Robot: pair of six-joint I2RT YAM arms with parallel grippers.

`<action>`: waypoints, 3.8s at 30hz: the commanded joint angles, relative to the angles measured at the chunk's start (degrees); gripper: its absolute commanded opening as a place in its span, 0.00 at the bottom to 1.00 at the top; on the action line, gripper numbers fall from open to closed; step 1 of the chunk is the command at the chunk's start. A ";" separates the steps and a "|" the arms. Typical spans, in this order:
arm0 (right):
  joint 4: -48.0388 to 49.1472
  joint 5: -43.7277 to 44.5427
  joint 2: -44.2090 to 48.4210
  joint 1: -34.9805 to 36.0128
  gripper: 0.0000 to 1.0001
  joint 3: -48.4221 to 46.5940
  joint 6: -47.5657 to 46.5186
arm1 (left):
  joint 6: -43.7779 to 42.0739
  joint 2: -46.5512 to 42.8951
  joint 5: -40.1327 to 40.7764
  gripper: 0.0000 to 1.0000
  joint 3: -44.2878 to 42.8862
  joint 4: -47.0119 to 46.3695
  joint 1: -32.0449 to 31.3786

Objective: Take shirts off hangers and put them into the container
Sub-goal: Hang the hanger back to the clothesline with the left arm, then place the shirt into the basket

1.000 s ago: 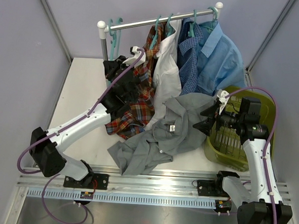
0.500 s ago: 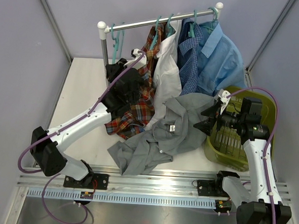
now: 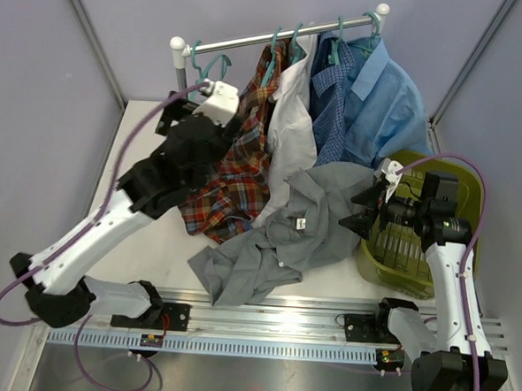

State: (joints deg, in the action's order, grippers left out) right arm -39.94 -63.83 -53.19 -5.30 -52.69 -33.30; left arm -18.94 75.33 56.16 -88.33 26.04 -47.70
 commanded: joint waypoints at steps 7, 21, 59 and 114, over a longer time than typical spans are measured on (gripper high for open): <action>-24.09 -1.47 -5.94 -0.41 0.85 -12.68 -27.93 | 15.59 -26.86 -29.33 0.99 9.20 9.38 -0.02; -37.77 10.09 -19.58 17.23 0.99 -35.73 -23.52 | 23.15 -50.01 -43.94 0.99 34.35 1.29 -0.02; 0.21 52.23 -30.39 50.20 0.99 -14.91 3.94 | 33.26 -60.91 -38.50 0.99 43.16 6.92 -0.02; -16.14 31.57 -21.69 17.97 0.00 -68.57 7.87 | 34.14 -59.86 -39.72 0.99 42.63 5.07 -0.11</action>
State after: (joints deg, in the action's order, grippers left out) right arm -64.71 -32.25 -77.80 16.60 -114.63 -35.11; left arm 15.86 15.05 17.10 -43.48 35.83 -47.79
